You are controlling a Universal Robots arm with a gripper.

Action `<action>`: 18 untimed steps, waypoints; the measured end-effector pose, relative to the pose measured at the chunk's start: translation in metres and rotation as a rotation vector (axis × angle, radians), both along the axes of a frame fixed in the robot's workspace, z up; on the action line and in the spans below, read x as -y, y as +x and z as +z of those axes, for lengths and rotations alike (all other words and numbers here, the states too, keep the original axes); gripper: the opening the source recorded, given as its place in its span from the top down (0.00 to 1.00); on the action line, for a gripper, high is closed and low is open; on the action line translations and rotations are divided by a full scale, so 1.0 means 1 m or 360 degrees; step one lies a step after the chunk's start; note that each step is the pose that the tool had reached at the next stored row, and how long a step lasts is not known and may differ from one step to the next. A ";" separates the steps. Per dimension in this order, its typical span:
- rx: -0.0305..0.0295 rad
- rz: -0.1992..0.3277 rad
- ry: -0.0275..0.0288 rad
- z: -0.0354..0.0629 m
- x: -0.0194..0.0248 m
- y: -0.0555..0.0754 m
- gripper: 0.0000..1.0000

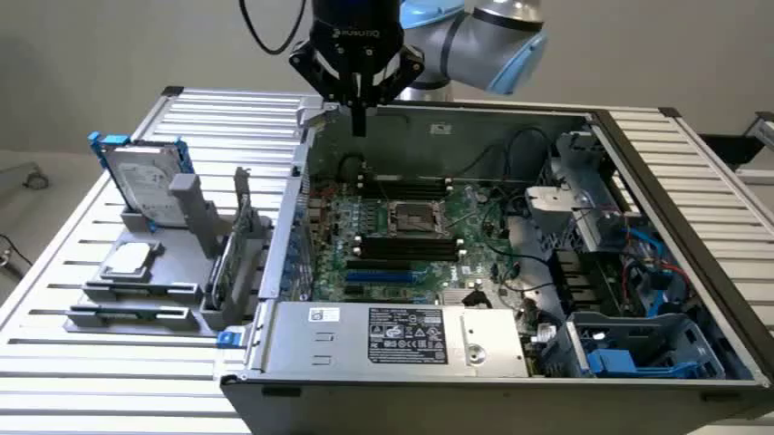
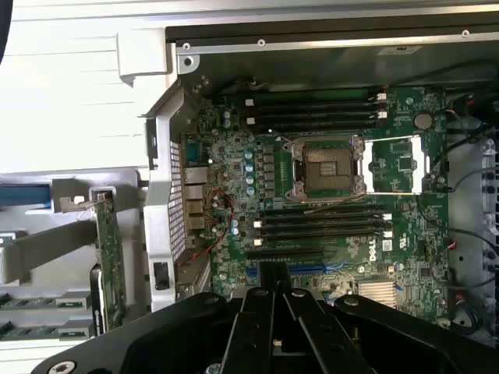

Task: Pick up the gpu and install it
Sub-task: 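Reach for the gpu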

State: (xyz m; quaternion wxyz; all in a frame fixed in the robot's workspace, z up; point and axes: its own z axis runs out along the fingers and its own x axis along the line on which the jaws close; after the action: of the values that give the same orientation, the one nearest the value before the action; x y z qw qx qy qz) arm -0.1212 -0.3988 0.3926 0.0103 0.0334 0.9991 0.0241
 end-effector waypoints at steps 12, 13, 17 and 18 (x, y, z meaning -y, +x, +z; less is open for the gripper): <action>0.00000 0.0001 0.00001 0.0000 0.0000 0.000 0.89; 0.00000 0.0001 -0.00001 0.0000 -0.0003 -0.001 0.89; -0.00002 0.0000 -0.00001 0.0000 -0.0071 -0.014 0.89; -0.00006 0.0001 -0.00001 0.0001 -0.0084 -0.018 0.89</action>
State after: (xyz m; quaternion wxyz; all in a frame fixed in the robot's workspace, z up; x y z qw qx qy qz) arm -0.1388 -0.3903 0.3927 0.0101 0.0332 0.9991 0.0240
